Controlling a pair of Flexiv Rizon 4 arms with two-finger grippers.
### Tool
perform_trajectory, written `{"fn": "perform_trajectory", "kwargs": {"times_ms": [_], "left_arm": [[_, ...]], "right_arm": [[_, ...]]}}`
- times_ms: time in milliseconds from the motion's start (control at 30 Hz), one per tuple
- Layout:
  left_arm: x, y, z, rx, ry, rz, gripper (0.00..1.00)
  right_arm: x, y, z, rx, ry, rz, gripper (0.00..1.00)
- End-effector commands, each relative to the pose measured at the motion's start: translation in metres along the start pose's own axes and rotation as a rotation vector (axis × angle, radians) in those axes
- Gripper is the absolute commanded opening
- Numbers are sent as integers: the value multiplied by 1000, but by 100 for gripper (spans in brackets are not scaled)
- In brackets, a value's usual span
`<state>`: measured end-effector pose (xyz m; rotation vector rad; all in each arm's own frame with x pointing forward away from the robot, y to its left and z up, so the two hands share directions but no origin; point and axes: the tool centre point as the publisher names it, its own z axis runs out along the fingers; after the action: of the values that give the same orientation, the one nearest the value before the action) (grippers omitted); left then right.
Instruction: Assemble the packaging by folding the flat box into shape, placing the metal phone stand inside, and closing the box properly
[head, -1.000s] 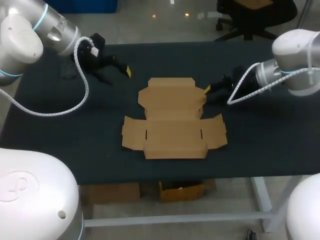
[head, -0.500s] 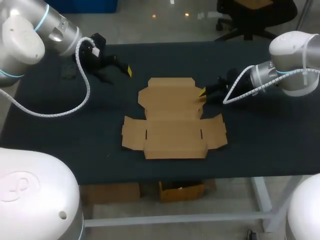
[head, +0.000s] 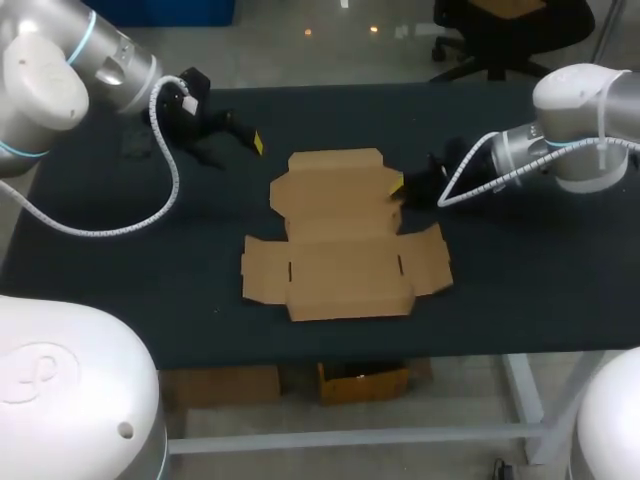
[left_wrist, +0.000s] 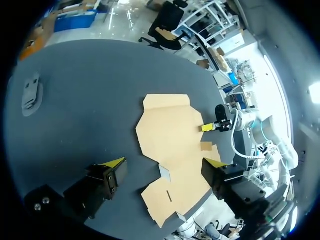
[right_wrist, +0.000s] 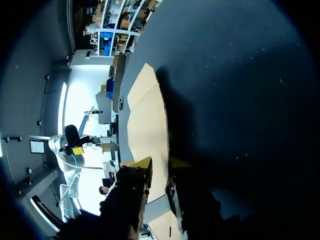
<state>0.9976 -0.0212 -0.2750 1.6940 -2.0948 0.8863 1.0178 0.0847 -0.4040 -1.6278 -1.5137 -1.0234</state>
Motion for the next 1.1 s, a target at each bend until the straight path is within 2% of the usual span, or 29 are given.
{"fn": "perform_trajectory", "kwargs": {"times_ms": [33, 400, 700, 1100], "left_arm": [[-2, 1, 0, -2, 11, 5, 100], [-8, -4, 1, 14, 37, 46, 100], [-9, -11, 5, 47, 78, 119, 100], [-9, -11, 5, 47, 78, 119, 100]], "right_arm": [[-1, 0, -2, -6, 23, -12, 0], [8, -3, -13, -82, 75, -91, 0], [25, 1, -26, -138, 146, -182, 0], [25, 1, -26, -138, 146, -182, 0]]}}
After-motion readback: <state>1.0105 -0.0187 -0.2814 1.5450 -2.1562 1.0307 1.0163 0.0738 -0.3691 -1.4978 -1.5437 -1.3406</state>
